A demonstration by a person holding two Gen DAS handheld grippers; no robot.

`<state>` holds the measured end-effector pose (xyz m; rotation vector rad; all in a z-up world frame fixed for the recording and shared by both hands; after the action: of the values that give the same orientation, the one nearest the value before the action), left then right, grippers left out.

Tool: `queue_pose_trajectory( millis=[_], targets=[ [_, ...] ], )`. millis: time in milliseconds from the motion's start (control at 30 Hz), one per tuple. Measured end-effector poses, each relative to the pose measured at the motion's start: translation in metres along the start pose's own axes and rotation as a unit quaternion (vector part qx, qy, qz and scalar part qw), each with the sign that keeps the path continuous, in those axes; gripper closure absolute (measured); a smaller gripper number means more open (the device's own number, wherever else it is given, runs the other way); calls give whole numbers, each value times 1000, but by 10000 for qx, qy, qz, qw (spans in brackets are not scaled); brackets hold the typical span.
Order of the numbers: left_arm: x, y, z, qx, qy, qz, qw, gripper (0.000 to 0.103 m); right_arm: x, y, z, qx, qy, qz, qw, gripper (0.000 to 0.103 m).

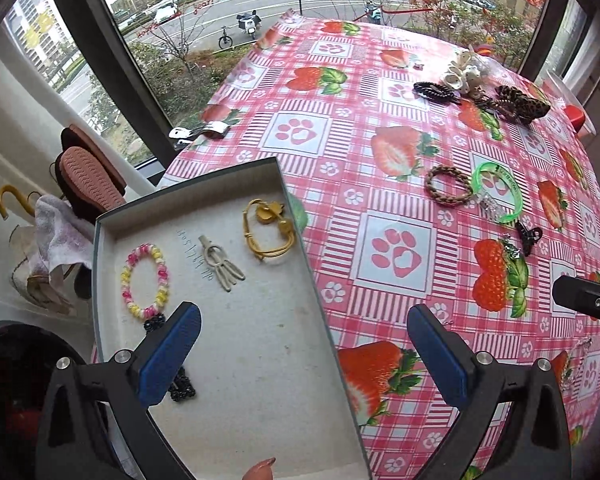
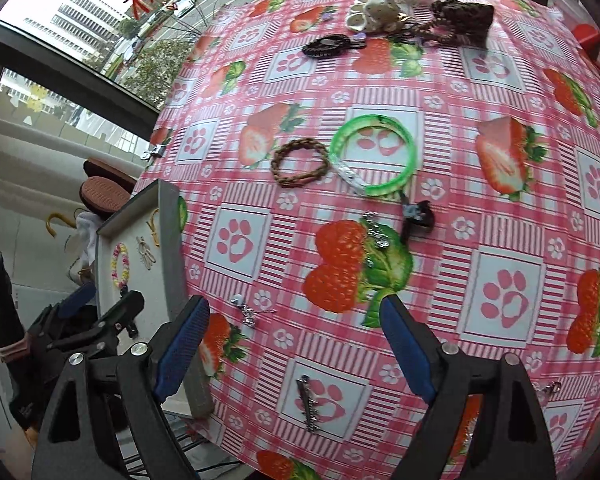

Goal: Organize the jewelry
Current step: 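Withdraw both open tools from the tray back over the remaining jewelry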

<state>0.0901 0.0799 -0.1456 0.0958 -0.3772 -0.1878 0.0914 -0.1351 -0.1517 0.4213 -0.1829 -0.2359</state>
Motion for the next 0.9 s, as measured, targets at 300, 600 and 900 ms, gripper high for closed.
queue_pose_trajectory(
  millis=[300,600,900],
  targets=[
    [25,-60,-13,-348,87,-543,9979,0,-18,-105,25,-734,-127,-864,9935,14],
    [59,-90,-46,-351,191,-728,9965,0,-12,-123,21,-874,-138,-804,9928,14],
    [88,-95,-86,-234,287,-622,9974,0,36,-73,-14,-693,-207,-184,9972,14]
  ],
)
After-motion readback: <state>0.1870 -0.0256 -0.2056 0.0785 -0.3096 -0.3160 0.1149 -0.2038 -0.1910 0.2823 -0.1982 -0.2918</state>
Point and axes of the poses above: each gripper's, at about its wrist camera, not at the fingertips, and z roughly against the way its jaws point, y to its left, x to its top, the point moved 5 cm from there along -z, roughly the way its jaws point, and after that the axes turned 10 degrees about -z, right-handed, at the moved point
